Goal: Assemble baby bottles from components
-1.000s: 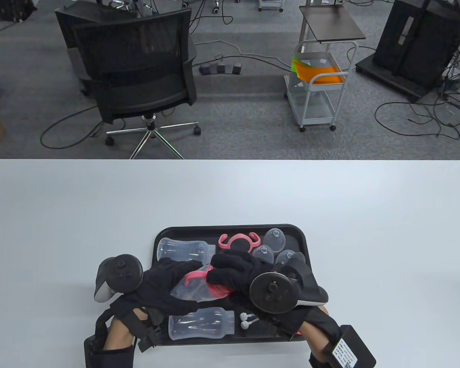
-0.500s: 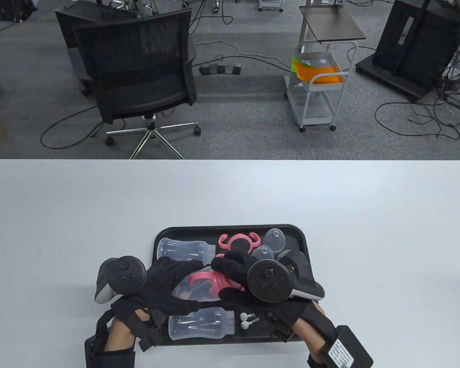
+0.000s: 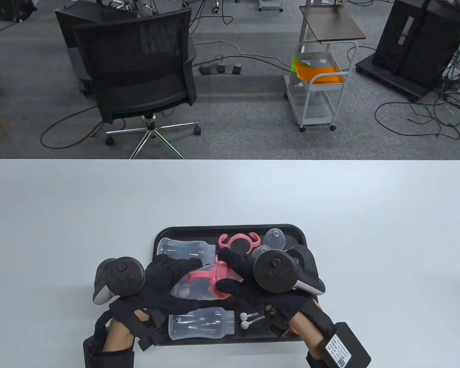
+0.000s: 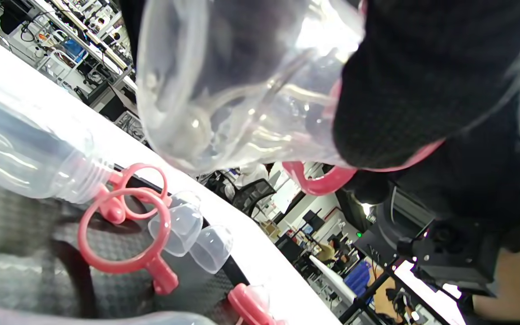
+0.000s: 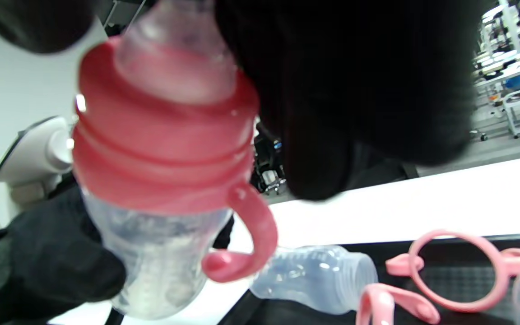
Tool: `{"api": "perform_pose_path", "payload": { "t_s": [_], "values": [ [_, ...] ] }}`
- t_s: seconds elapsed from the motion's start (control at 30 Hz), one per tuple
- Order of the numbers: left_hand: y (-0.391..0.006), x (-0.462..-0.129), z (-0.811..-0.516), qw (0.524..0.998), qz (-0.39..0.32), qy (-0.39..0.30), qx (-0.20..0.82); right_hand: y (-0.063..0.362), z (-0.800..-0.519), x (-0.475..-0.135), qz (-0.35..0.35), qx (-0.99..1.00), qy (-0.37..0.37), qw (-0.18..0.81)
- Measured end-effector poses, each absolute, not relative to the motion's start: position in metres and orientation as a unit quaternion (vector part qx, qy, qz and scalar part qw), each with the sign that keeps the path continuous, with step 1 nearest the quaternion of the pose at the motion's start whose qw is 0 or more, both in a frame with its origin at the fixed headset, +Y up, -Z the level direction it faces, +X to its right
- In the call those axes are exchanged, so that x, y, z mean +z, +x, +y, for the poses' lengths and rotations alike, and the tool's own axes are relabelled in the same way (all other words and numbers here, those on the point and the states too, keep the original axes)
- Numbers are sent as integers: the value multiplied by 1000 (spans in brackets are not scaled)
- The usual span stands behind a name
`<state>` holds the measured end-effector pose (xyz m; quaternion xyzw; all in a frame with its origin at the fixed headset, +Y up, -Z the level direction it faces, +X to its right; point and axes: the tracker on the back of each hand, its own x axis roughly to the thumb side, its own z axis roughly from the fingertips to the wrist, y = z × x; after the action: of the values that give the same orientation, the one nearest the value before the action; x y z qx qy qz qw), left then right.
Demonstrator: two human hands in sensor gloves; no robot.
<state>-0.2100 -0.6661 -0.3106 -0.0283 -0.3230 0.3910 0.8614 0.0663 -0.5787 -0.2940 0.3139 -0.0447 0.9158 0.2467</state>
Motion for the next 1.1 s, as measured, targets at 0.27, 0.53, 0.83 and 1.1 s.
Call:
{"api": "perform_pose_path", "payload": {
  "t_s": [0.27,0.53,0.83,1.1],
  "values": [
    [-214,-310,-665,860,-316,-9,400,58,-575,-282,-41,911,363,192],
    [-209,-307,-663,877,-308,-6,368,58,-581,-290,-57,923,325,201],
    [-198,-300,-659,916,-278,62,282,60,-587,-298,-56,930,293,215],
    [-192,-297,-658,930,-258,82,247,62,-590,-307,-43,933,274,230]
  ]
}}
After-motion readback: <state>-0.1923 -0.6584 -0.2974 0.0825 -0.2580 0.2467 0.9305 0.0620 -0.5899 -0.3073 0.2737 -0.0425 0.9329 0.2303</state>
